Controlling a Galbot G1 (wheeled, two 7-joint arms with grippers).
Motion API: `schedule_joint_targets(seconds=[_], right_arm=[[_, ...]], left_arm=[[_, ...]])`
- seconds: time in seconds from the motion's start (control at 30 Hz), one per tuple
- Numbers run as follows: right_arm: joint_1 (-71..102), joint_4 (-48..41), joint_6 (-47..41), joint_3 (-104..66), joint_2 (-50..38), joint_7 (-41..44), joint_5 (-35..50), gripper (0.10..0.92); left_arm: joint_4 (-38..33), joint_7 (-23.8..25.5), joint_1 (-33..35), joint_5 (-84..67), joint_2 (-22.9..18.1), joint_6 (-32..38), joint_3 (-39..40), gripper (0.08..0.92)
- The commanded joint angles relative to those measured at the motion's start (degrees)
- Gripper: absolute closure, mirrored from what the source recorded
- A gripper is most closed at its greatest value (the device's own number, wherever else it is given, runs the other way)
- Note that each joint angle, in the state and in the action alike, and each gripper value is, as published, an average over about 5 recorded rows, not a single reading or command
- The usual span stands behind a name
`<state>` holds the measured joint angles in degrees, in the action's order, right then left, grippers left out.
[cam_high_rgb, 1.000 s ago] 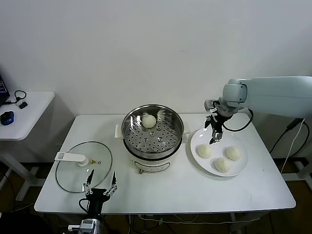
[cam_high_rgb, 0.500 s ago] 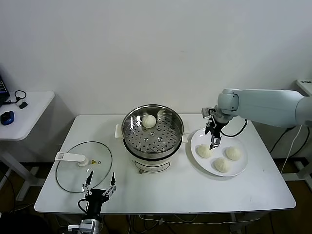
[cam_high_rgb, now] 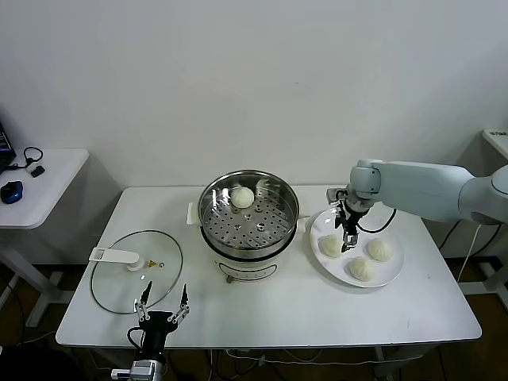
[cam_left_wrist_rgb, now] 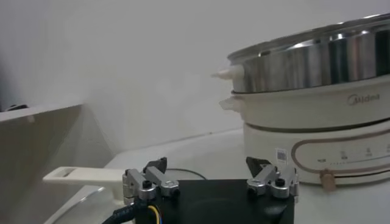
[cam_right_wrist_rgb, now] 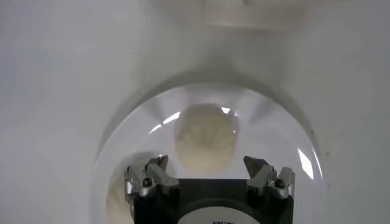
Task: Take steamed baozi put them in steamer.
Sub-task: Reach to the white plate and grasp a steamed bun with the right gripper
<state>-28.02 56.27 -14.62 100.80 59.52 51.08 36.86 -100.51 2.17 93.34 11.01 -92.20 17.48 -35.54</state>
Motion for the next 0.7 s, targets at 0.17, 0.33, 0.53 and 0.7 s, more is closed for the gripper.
schedule_joint_targets(seconds=[0.17,0.33,0.53,0.7], right_arm=[[4.2,-4.6,0.6,-3.9,1.7,0.2,-1.8,0.203],[4.6,-5.0,0.6,-4.3,2.2,0.2,-2.0,0.203],[5.1,-5.9,0.7,-4.9,3.0,0.4,-2.2,0.203],[5.1,-6.3,0.9,-4.8,3.3,0.6,-2.4,0.203]], left_arm=[[-0.1,0.0,0.2,0.2,-0.4,0.1,-0.2,0.177],[-0.1,0.0,0.2,0.1,-0.4,0.2,-0.3,0.177],[0.0,0.0,0.0,0.3,-0.4,0.3,-0.4,0.177],[0.0,0.0,0.0,0.2,-0.3,0.3,-0.4,0.177]])
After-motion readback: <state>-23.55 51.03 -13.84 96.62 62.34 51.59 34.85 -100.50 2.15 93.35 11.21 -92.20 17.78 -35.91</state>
